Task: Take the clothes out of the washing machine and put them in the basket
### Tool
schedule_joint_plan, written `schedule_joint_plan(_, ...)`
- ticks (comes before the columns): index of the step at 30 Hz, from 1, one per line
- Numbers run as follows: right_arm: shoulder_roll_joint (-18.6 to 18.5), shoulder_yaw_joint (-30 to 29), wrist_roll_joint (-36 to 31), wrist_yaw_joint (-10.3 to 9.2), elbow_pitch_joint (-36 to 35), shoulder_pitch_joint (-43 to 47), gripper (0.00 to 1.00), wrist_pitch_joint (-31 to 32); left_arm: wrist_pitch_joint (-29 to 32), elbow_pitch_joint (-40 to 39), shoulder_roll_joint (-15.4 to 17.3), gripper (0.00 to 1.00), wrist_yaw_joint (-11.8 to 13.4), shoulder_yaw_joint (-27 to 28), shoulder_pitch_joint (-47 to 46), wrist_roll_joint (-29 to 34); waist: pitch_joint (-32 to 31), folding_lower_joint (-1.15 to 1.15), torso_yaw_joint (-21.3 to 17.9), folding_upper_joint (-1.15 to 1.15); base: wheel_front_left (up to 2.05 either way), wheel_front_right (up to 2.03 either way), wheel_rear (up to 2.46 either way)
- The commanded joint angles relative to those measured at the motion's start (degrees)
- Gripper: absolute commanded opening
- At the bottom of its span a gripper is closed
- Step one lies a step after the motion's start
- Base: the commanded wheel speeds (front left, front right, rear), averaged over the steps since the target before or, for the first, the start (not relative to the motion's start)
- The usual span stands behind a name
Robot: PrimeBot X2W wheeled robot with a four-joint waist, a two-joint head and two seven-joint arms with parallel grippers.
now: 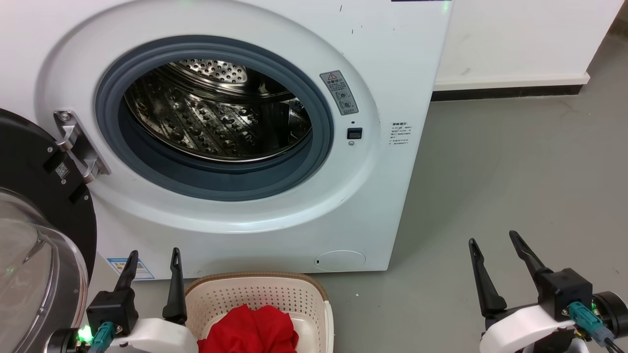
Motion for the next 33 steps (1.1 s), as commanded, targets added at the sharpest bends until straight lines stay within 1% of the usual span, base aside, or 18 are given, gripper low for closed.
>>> schedule_joint_plan(1,-0.04,0.12,0.32,-0.04,-0.18,-0.01,1.00,0.00,-0.33,0.30,0.12,1.00,-0.04,-0.04,-0.76,-0.26,0.01,0.00,-0.05,-0.01,0.00,0.00,0.00)
schedule_joint_plan(12,-0.04,0.26,0.61,-0.04,0.07,-0.45,1.00,-0.44,-0.96,1.96,0.85,1.00,-0.25,-0.12,-1.36,-0.93,-0.09,0.00,-0.13,-0.01,0.00,0.00,0.00)
schedule_joint_plan(22,-0.04,0.24,0.70,-0.04,0.39,-0.87,1.00,-0.56,-0.96,1.61,1.50,1.00,0.43,-0.49,-1.91,-0.66,0.14,0.00,-0.25,-0.01,0.00,0.00,0.00)
schedule_joint_plan(23,0.00,0.23,0.64,0.00,0.42,-0.21,0.00,-0.39,-0.81,1.79,1.25,0.00,0.22,-0.56,-1.22,-0.87,0.14,0.00,-0.26,-0.01,0.00,0.00,0.00)
schedule_joint_plan(26,0.02,0.40,1.07,0.01,1.77,0.57,0.00,-0.42,-0.48,3.44,0.74,0.00,0.10,-0.58,-0.64,-1.38,0.15,0.00,-0.26,-0.01,0.00,0.00,0.00)
schedule_joint_plan(33,-0.57,0.28,10.90,0.01,2.99,-0.29,0.00,-0.24,1.14,4.80,0.11,0.00,-0.98,0.49,-1.95,-9.38,0.14,0.00,-0.14,-0.01,0.00,0.00,0.00)
